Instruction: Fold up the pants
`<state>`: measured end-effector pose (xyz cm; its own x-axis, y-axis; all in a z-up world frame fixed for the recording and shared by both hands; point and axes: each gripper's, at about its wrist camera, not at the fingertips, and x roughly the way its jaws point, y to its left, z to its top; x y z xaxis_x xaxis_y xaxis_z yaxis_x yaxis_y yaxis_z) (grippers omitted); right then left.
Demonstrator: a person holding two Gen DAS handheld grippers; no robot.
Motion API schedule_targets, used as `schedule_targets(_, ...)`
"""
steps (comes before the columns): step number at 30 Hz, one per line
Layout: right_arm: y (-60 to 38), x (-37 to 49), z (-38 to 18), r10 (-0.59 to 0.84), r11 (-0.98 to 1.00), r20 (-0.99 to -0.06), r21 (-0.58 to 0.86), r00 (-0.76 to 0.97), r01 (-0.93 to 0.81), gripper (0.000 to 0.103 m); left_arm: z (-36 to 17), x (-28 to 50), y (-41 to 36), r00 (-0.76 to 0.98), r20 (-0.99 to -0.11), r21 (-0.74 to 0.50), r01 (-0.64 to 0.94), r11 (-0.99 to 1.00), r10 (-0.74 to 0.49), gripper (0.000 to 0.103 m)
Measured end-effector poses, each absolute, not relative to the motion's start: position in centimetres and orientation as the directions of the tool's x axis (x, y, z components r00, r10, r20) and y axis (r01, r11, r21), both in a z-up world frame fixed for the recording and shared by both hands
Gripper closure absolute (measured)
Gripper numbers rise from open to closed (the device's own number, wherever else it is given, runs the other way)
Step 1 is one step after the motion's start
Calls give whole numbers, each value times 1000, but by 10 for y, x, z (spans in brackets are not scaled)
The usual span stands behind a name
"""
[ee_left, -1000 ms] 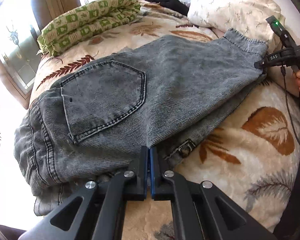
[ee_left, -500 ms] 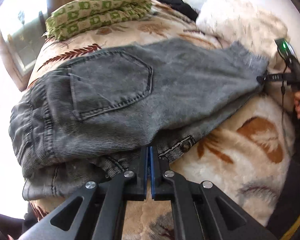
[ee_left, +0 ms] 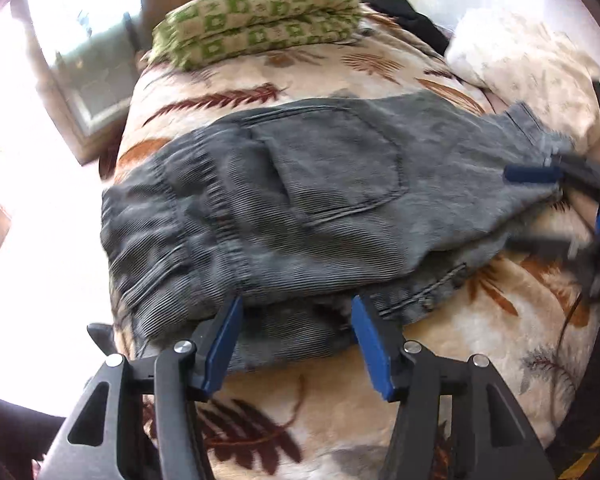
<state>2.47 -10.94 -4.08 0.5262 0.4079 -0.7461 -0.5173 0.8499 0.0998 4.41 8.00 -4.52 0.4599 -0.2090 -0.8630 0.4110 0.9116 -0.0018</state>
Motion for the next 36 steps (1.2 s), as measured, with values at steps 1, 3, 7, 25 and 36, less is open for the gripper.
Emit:
schedule_targets(1,-97,26,-43,415,835,-747,87,519,-543,25,-45,47,88,454,-865,-22,389,921,-213,44)
schedule_targets(3,-82,29,-47,418,820,-749,68,514,-568,25,-45,53,104,442,-869,-65,339,938,-220,44)
schedule_targets(7,-58,34,-63,391,788,-773,1,500,-615,27,-48,62,127,428,-878,-114,252,961,-216,40)
schedule_targets(25,-46,39,-75,311,821,-786,-62,534,-568,88,-66,116,154,362,-890,-250,120,961,-277,77)
schedule_targets(36,-55,23,-39,425,810,-726,38,541,-585,94,-14,76,128,464,-866,-79,244,967,-187,83)
